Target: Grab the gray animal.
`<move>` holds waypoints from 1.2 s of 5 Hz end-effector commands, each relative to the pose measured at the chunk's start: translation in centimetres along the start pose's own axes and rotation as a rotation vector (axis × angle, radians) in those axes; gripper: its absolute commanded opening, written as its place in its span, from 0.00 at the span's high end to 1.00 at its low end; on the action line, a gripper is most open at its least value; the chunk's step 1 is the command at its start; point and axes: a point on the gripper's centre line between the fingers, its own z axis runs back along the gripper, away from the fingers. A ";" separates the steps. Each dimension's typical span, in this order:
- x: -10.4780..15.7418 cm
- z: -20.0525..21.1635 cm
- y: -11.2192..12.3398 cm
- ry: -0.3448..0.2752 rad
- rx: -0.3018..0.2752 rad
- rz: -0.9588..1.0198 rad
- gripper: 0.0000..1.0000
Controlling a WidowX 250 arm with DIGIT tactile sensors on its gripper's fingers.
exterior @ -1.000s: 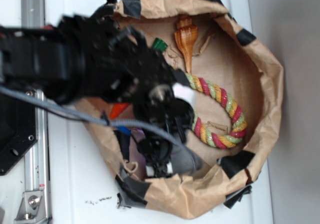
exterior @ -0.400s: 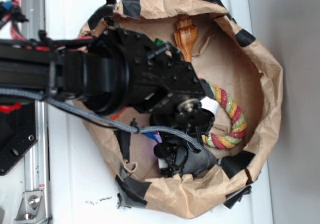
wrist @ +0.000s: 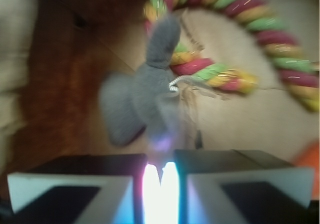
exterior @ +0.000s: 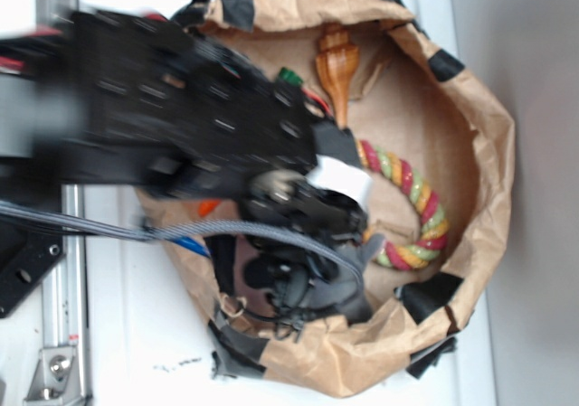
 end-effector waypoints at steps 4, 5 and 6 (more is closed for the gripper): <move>3.5 -3.2 -0.6 -0.099 -0.041 0.048 0.00; 2.8 -6.4 -1.8 0.022 -0.085 -0.047 0.00; 2.3 -7.5 -3.0 0.079 -0.126 -0.093 0.00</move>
